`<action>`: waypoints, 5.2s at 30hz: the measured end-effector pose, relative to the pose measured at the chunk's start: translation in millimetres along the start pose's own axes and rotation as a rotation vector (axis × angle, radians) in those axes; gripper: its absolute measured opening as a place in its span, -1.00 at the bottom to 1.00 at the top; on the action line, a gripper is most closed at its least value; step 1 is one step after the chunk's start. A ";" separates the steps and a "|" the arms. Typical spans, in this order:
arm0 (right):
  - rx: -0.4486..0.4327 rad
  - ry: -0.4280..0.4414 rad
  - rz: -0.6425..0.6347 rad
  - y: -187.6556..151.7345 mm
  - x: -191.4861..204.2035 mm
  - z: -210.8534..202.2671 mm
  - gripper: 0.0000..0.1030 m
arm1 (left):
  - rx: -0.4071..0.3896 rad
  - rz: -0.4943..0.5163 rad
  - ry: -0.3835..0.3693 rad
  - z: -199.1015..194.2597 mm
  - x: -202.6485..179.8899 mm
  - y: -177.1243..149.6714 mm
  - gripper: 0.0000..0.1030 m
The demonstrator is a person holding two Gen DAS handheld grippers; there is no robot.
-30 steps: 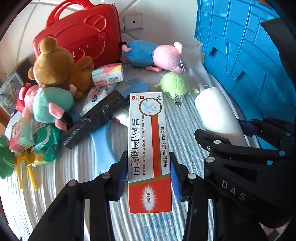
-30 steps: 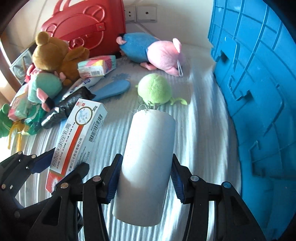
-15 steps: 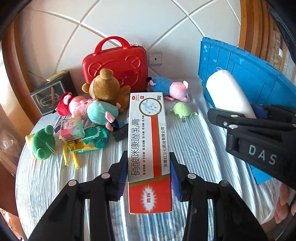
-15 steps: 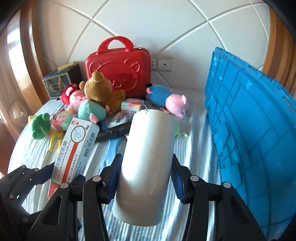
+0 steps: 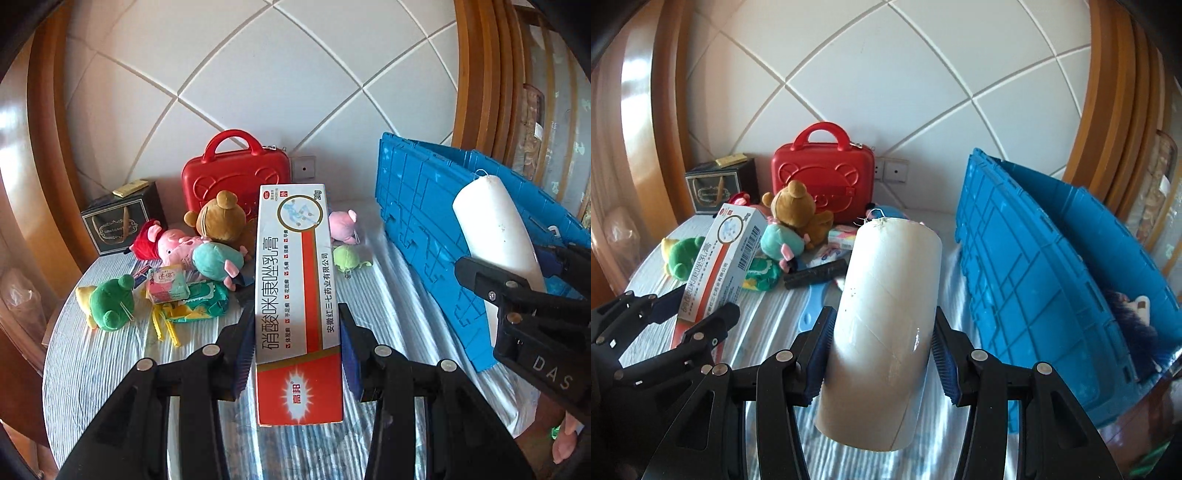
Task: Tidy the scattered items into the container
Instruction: 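Carry the cream box with the left tool while the right tool carries the lint roller to the crate, then release the cream box with the left tool while the right tool drops the lint roller in, then move both tools back toward the remaining toys and comb on the table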
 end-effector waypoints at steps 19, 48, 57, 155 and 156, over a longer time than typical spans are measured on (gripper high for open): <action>-0.168 -0.157 0.011 -6.1 -236.8 -65.3 -0.04 | -0.188 0.021 -0.070 -15.2 -257.8 62.6 -0.22; 0.211 -0.001 0.051 -128.5 -418.3 44.8 -0.07 | 0.200 0.101 0.076 84.2 -425.9 9.3 -0.06; 0.183 -0.035 0.067 -134.5 -425.3 33.5 0.31 | 0.163 0.099 0.081 74.2 -429.8 13.8 0.25; 0.113 0.202 -0.044 98.3 180.1 104.7 0.99 | 0.124 -0.201 0.312 27.5 305.8 38.3 0.50; 0.126 0.199 -0.040 98.7 189.0 110.0 0.99 | 0.131 -0.201 0.322 30.7 320.1 37.7 0.50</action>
Point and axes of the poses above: each gripper's, at about its wrist camera, not at the fingertips, and z roughly the way its jaws point, x to its left, y to its top, the point moved 5 cm from there along z, roughly the way its jaws point, and after that the axes turned 8 degrees about -z, right-handed, at the moved point
